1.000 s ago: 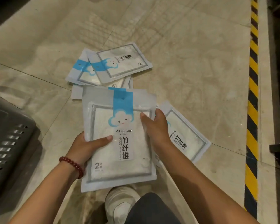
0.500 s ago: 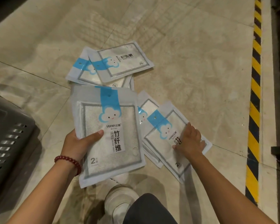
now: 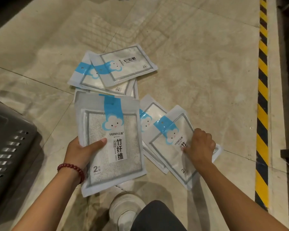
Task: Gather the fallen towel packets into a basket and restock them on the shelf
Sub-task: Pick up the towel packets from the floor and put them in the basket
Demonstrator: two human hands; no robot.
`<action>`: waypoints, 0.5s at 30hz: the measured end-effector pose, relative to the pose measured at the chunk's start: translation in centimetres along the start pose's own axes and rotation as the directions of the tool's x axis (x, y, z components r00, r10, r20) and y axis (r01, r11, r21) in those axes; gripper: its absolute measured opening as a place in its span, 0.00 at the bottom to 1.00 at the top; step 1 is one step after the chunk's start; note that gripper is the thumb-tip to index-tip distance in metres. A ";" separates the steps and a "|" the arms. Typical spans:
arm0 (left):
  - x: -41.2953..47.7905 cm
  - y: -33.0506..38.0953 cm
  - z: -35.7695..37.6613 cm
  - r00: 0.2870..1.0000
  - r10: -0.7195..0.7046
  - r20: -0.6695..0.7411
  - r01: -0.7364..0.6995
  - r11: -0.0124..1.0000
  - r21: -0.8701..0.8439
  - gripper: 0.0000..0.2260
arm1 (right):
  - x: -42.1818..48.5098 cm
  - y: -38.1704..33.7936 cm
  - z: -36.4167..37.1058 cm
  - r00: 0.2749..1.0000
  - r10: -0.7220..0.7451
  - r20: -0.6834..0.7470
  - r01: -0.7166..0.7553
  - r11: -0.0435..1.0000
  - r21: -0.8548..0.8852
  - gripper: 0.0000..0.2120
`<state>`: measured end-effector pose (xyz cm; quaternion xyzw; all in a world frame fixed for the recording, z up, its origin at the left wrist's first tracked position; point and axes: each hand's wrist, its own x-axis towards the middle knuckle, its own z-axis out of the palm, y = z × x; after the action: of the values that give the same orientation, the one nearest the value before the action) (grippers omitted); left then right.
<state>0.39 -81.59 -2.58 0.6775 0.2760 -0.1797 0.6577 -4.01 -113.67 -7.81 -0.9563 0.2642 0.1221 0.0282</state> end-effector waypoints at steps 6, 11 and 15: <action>-0.2 0.2 -0.6 0.998 0.020 -0.063 -0.021 1.000 -0.016 0.11 | 0.3 0.7 -1.6 0.988 -0.094 -0.122 0.145 0.837 0.527 0.11; -0.6 0.4 -1.2 0.994 -0.020 -0.110 0.009 0.995 -0.100 0.09 | 1.0 -1.2 -4.8 0.997 0.079 0.020 -0.050 0.405 0.913 0.03; -1.0 0.6 -1.1 0.996 -0.090 -0.001 0.089 0.988 -0.126 0.13 | -0.2 -6.3 -5.5 0.996 -0.032 0.079 -0.060 0.392 0.918 0.04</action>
<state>-0.14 -80.67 -1.45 0.6223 0.3191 -0.1889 0.6894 0.26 -108.85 -2.50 -0.7740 0.2944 -0.0037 0.5606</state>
